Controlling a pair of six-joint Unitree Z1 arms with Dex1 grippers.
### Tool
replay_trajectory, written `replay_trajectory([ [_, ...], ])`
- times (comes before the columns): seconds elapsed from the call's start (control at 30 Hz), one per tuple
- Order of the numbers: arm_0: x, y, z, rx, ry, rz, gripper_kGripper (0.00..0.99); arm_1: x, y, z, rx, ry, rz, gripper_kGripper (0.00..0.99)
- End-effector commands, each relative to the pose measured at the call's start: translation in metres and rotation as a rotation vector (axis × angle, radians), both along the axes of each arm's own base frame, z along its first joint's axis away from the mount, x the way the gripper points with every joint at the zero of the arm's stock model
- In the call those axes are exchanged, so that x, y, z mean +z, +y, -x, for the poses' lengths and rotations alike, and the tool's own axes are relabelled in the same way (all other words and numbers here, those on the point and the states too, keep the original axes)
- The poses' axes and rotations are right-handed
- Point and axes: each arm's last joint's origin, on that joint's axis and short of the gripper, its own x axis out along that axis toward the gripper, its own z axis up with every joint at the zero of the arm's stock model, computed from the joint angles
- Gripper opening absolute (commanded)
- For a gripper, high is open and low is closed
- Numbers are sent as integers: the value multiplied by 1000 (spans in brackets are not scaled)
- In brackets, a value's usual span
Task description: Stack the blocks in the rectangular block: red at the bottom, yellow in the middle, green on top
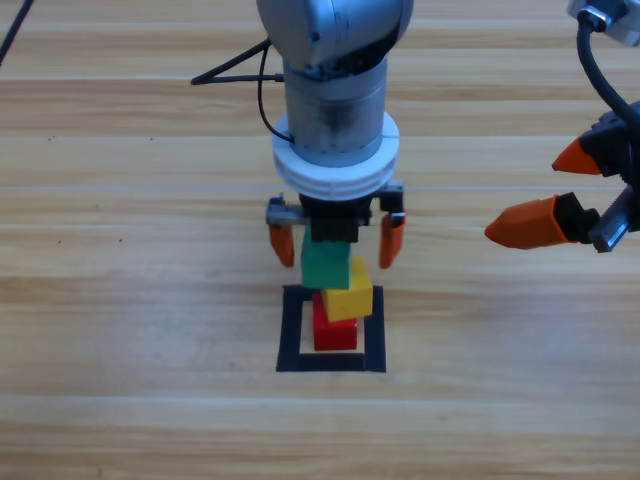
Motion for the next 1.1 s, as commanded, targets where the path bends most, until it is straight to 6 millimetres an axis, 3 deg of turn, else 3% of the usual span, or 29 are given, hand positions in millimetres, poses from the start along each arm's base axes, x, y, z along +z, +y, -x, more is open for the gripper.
replay_trajectory([
  [0.03, 7, -2, 8, -3, -8, 8, 990, -21, 2, -10, -22, 51, 58, 986],
  [0.2, 21, 3, 11, -4, -34, 20, 990, -21, 2, -10, -22, 52, 59, 986],
  [0.3, 48, 12, 17, -2, -94, 52, 990, -21, 2, -11, -22, 51, 58, 986],
  [0.37, 89, 27, 26, 7, -198, 102, 990, -22, 3, -11, -22, 53, 60, 986],
  [0.43, 138, 54, 44, 39, -311, 157, 990, -22, 3, -11, -22, 54, 61, 986],
  [0.5, 189, 87, 85, 66, -467, 202, 990, -22, 4, -12, -22, 55, 62, 986],
  [0.57, 202, 98, 105, 39, -527, 190, 990, -22, 4, -12, -22, 54, 61, 988],
  [0.7, 192, 79, 142, -130, -586, 113, 990, -22, 4, -12, -22, 55, 62, 986],
  [0.83, 164, 58, 189, -300, -649, 51, 990, -22, 4, -12, -22, 55, 62, 986],
  [0.9, 146, 70, 207, -353, -676, 68, 990, -22, 4, -12, -22, 55, 62, 986],
  [0.97, 121, 104, 222, -410, -715, 125, 990, -22, 4, -12, -22, 55, 62, 986],
  [1.1, 89, 149, 232, -431, -723, 142, 990, -23, 4, -12, -22, 56, 64, 986],
])
